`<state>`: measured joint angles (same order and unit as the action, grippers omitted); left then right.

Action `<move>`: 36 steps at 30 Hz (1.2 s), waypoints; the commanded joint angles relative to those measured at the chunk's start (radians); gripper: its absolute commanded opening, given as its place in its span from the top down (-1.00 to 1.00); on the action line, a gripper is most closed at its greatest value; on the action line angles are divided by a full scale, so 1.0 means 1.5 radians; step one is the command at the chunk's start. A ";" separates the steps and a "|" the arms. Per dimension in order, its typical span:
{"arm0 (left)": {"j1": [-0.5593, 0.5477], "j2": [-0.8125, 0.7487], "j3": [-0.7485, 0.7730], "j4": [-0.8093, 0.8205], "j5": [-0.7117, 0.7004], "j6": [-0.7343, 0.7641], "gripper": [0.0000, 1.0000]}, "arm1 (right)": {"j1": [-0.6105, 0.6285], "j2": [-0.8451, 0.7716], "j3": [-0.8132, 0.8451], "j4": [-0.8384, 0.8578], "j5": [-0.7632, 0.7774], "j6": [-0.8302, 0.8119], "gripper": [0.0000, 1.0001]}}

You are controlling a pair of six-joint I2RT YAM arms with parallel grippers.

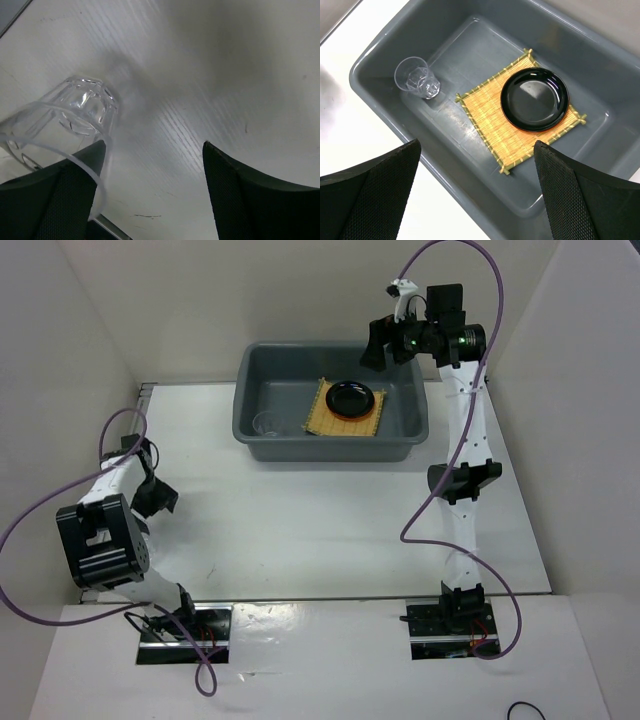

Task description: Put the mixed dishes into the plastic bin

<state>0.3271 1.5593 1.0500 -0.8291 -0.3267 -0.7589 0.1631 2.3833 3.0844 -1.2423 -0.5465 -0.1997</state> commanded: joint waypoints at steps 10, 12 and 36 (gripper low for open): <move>0.013 0.069 0.139 0.014 0.087 0.059 1.00 | -0.006 0.023 0.028 0.001 -0.018 0.005 -0.95; 0.013 0.069 0.246 0.034 0.145 0.067 1.00 | -0.006 0.023 0.028 0.001 -0.018 0.005 -0.95; -0.396 0.742 1.346 -0.017 0.147 0.200 1.00 | -0.006 0.011 0.035 0.000 0.030 -0.007 -0.95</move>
<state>-0.2535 2.6621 2.9688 -0.8410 -0.0380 -0.5251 0.1581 2.4310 3.0985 -1.2427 -0.5190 -0.2035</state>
